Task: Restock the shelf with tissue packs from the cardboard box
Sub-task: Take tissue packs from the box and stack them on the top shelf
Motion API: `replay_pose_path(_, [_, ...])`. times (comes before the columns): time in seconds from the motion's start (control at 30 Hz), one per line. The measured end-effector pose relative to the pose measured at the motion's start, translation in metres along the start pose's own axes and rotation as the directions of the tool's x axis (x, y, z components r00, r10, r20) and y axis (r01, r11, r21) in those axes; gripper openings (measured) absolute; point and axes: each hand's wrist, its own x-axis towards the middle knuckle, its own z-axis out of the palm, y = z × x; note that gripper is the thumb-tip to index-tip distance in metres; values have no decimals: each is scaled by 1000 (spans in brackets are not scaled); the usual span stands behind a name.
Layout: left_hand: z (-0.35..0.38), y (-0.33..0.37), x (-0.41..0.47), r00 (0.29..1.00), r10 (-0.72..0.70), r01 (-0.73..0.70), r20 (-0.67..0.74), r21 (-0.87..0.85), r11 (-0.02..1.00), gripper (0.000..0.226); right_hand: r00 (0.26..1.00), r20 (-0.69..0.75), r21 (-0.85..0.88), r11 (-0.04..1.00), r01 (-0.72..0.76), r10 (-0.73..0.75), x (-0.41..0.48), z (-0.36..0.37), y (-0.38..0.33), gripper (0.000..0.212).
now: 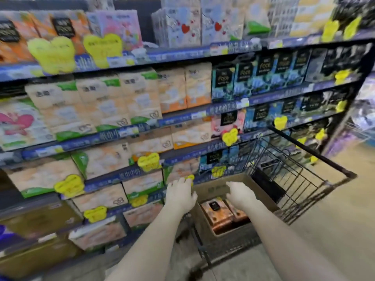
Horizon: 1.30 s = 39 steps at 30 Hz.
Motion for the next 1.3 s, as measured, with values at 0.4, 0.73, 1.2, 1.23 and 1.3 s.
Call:
replay_pose_path(0.4, [98,118,43,965,-128,127,229,19,992,53,986,167,96,995,-39,22,48,33,148,44])
replay_pose_path(0.73, [166,105,134,890,-284,326,357,-62,943,61,958,279,157,982,-108,61,152,62,182,54])
replay_pose_path(1.2, [271,67,242,723,-435,596,537,-166,786,60,862,436,129,930,-344,259,290,115,246,44])
replay_pose_path(1.23, [280,65,245,709,-444,620,548,-184,762,61,851,454,115,930,-348,262,299,121,250,45])
replay_pose_path(1.3, [296,61,250,688,-467,666,556,-228,711,62,828,490,101,926,-365,273,318,135,258,48])
